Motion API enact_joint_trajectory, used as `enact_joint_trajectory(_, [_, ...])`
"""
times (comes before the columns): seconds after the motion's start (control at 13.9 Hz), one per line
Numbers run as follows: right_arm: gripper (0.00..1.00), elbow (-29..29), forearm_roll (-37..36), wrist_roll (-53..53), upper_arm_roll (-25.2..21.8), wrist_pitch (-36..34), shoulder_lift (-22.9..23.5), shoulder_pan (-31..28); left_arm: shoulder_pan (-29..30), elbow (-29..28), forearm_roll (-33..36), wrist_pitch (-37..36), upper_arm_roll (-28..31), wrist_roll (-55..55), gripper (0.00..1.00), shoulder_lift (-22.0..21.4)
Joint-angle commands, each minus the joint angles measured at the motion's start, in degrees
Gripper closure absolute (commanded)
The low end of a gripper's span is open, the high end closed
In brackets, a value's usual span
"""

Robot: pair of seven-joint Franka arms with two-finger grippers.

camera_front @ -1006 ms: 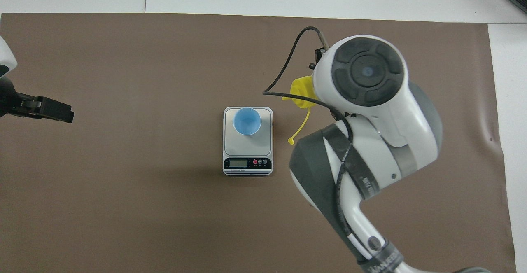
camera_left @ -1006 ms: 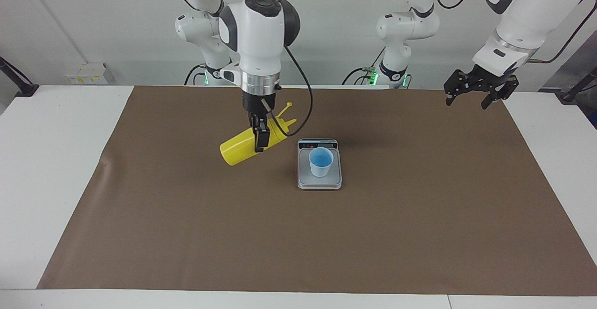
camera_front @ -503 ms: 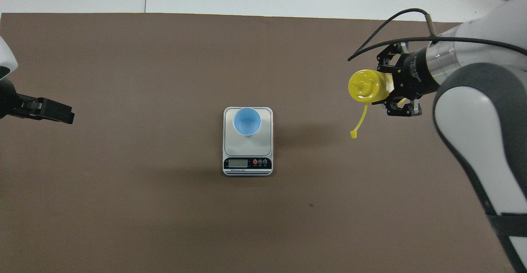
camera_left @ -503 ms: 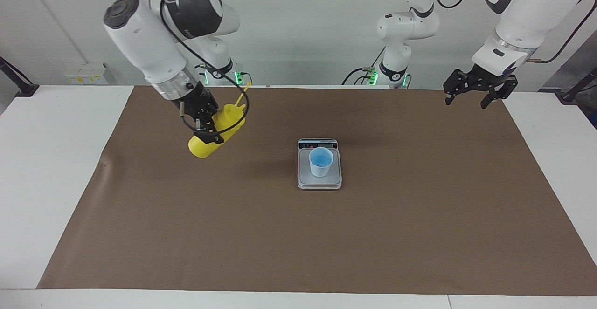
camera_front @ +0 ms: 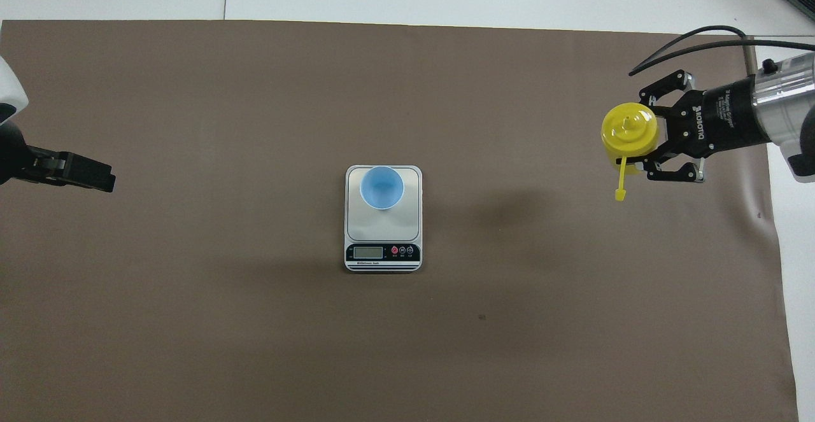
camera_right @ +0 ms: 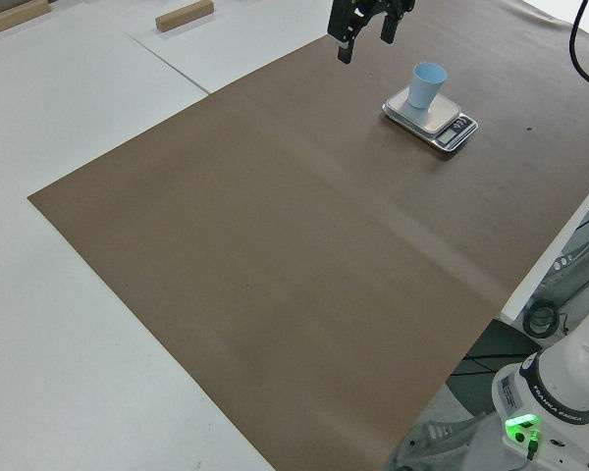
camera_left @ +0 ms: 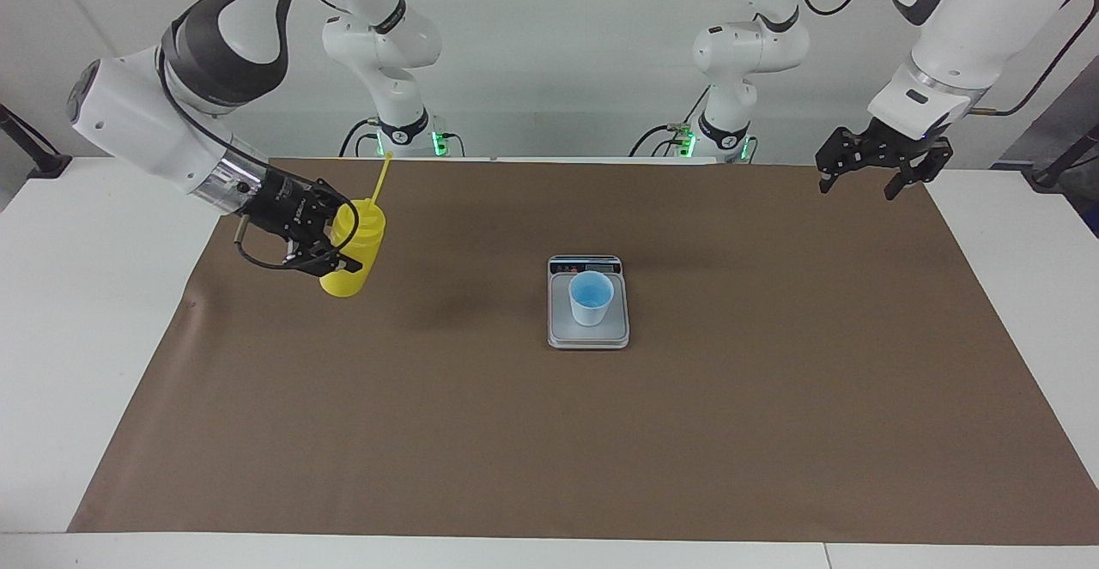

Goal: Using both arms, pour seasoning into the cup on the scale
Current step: 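Lower the yellow bottle onto the table with the right gripper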

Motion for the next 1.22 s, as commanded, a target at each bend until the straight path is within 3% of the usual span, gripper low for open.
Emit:
enact_joint_trajectory(0.0, [1.0,-6.2,3.9,-9.2,0.7,-0.1,-1.7,-3.2,0.0,-2.2,0.3,1.4,0.0,0.7,0.0,-1.8])
enact_joint_trajectory(0.14, [1.0,-8.8,7.3,-14.9,0.7,-1.5,-1.1,-6.4,0.0,-2.2,0.3,1.5,0.0,0.7,0.0,-1.8])
enact_joint_trajectory(0.57, [1.0,-12.9,14.8,-17.8,0.6,-3.1,2.5,-9.4,0.0,-2.4,0.3,1.5,0.0,0.7,0.0,-1.8])
enact_joint_trajectory(0.93, [1.0,-13.5,15.7,-26.2,0.6,-3.0,9.0,-12.2,-0.1,-2.4,0.3,1.5,0.0,0.7,0.0,-1.8])
enact_joint_trajectory(1.15, [1.0,-14.2,15.6,-28.3,0.5,-1.9,9.4,-12.0,-0.1,-2.4,0.3,1.5,0.0,0.7,0.0,-1.9])
